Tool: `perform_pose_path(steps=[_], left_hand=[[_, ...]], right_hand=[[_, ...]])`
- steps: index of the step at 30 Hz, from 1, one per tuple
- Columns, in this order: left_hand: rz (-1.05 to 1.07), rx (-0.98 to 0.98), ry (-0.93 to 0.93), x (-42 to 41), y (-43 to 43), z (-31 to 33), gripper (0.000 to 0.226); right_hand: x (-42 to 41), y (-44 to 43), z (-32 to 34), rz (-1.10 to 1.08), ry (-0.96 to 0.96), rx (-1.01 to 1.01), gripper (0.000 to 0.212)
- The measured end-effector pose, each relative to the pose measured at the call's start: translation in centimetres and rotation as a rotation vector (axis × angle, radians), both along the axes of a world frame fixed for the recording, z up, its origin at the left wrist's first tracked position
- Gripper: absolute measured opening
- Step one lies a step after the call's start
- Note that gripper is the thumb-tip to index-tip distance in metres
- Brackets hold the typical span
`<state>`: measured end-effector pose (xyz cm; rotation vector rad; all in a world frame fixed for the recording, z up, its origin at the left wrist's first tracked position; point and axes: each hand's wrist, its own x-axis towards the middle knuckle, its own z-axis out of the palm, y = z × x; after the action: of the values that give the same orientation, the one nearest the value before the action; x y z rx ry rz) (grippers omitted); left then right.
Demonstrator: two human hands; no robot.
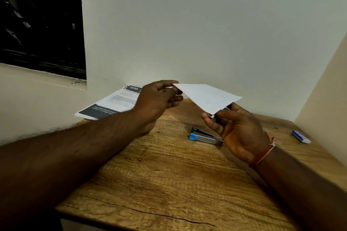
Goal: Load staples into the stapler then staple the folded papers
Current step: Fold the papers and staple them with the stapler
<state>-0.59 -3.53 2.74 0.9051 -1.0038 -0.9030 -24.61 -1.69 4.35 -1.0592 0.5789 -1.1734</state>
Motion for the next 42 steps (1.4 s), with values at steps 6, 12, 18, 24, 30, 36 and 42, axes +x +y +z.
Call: perform_pose_path(steps=[6,12,18,24,30,36,42], left_hand=[[0.106,-0.102,-0.226,-0.3,0.4,0.0,0.031],[0.092,-0.137,-0.307,-0.6,1.1,0.6,0.033],[0.012,-0.113,-0.188,-0.7,1.2,0.7,0.031],[0.014,-0.113,-0.164,-0.6,1.0,0.8,0.032],[0.011,-0.117,-0.147,-0.5,0.9,0.7,0.031],[-0.008,-0.068,-0.018,-0.4,0.7,0.9,0.025],[-0.027,-0.068,0.006,-0.3,0.9,1.0,0.027]], right_hand=[[0.1,0.0,0.2,-0.038,-0.003,0.065,0.026],[0.0,0.2,0.4,-0.049,0.006,0.097,0.022],[0.1,0.3,0.6,-0.066,0.045,0.107,0.015],[0.2,0.2,0.4,-0.074,0.065,0.101,0.025],[0.2,0.2,0.5,-0.076,0.086,0.099,0.016],[0.1,0.0,0.1,-0.109,0.193,0.021,0.035],[0.2,0.2,0.0,-0.116,0.235,-0.022,0.031]])
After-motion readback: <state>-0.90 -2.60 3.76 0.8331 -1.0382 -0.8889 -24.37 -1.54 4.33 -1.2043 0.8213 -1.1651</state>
